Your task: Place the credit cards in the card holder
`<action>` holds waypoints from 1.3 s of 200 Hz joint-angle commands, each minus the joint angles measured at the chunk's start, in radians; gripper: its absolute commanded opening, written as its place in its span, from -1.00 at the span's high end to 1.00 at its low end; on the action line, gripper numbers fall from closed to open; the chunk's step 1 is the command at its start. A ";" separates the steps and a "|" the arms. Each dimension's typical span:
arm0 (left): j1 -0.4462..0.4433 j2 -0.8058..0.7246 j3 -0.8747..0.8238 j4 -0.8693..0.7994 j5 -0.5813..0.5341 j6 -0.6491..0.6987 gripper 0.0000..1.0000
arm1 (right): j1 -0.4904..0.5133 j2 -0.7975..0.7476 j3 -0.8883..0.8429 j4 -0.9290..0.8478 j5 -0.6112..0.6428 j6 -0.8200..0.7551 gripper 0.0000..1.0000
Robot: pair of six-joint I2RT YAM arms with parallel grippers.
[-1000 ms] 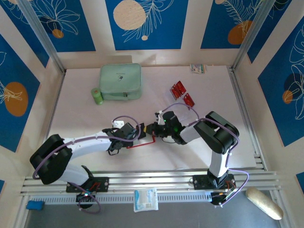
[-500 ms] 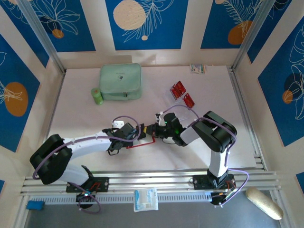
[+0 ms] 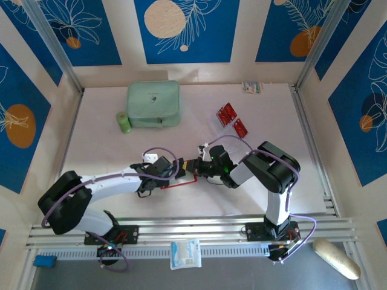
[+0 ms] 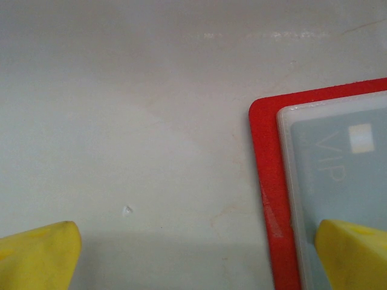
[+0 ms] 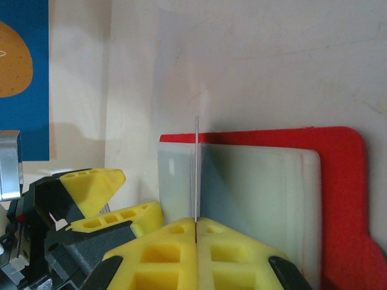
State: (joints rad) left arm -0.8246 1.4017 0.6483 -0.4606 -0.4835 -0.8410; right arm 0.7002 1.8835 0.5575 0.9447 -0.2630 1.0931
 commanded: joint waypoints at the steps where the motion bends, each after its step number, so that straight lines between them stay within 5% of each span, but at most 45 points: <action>1: 0.011 -0.006 -0.029 -0.053 -0.009 -0.009 -0.99 | 0.016 -0.002 -0.014 0.028 -0.018 0.010 1.00; 260: 0.010 -0.005 -0.033 -0.050 -0.007 -0.012 -0.99 | 0.024 -0.003 -0.020 0.097 -0.021 0.078 1.00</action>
State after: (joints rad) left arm -0.8246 1.3941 0.6418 -0.4606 -0.4847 -0.8482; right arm 0.7147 1.8832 0.5522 0.9871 -0.2638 1.1431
